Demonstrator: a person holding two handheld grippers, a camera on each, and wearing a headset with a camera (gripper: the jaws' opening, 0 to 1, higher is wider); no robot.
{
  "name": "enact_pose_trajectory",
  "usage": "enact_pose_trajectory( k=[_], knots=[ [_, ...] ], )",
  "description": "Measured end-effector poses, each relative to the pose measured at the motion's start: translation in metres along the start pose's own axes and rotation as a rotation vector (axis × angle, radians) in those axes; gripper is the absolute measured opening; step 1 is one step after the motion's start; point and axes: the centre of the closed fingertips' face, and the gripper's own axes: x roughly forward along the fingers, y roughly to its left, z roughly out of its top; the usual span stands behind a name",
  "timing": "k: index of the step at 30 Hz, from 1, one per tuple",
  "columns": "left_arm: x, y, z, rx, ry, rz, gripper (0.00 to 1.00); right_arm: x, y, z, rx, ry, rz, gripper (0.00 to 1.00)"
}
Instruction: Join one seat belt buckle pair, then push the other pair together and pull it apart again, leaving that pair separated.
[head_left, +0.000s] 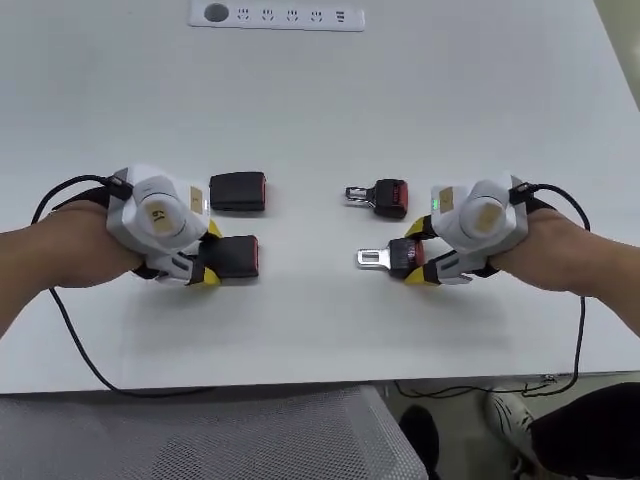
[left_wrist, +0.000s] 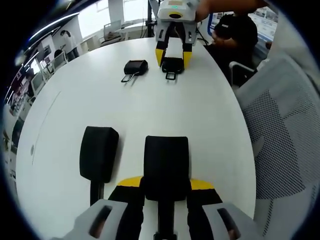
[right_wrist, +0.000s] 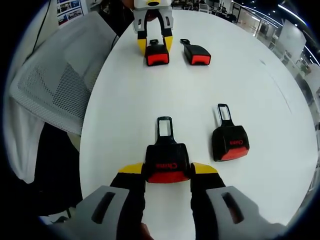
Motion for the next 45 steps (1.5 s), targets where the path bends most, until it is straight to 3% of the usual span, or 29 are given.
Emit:
enact_pose_trajectory(
  k=[21, 45],
  knots=[
    [0.0, 0.0, 0.0, 0.021, 0.026, -0.015, 0.33, 0.019, 0.006, 0.037, -0.005, -0.04, 0.016, 0.33],
    [0.0, 0.0, 0.002, 0.032, 0.024, -0.018, 0.33, 0.044, 0.016, 0.088, -0.01, -0.091, 0.045, 0.33]
  ],
)
